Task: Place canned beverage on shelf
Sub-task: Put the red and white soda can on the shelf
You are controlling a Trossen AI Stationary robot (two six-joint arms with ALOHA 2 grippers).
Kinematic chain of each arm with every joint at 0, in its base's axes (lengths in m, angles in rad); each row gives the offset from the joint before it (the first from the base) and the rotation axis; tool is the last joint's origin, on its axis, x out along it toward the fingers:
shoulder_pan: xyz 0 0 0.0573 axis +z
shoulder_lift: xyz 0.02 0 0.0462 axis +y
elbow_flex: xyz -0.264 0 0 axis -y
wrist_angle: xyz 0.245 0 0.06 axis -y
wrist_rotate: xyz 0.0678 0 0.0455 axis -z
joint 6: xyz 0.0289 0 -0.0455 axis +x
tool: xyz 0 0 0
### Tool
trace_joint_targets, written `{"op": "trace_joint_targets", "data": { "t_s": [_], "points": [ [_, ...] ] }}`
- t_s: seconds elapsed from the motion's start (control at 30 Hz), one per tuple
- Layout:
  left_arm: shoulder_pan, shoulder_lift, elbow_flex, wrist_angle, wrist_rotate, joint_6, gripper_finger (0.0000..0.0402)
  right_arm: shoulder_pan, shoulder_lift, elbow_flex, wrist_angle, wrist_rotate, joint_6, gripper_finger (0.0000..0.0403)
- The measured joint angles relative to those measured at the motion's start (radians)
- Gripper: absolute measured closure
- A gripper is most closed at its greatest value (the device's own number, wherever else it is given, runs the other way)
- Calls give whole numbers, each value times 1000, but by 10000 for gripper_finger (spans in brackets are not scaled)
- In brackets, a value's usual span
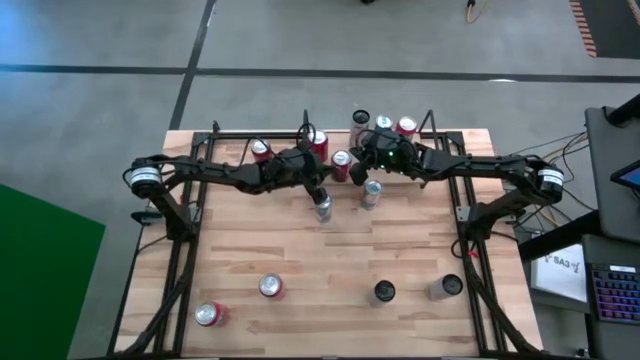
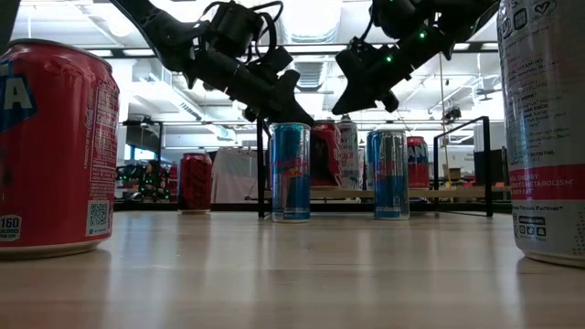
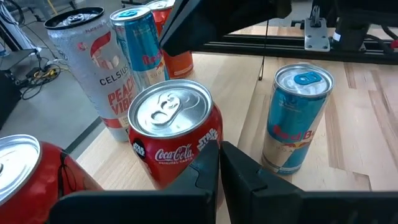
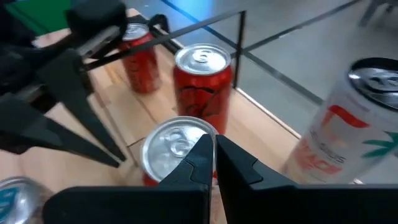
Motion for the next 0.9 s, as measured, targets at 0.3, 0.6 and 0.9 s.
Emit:
{"op": "trace_joint_targets", "data": {
  "t_s": [0.3, 0.6, 0.9],
  "points": [
    [-21, -8, 0, 5, 71, 24, 402, 0, 0, 0, -8, -9, -29, 394],
    [-19, -11, 133, -158, 72, 48, 402, 0, 0, 0, -11, -9, -30, 394],
    [0, -11, 209, -308, -32, 167, 402, 0, 0, 0, -32, -9, -28, 394]
  ]
}}
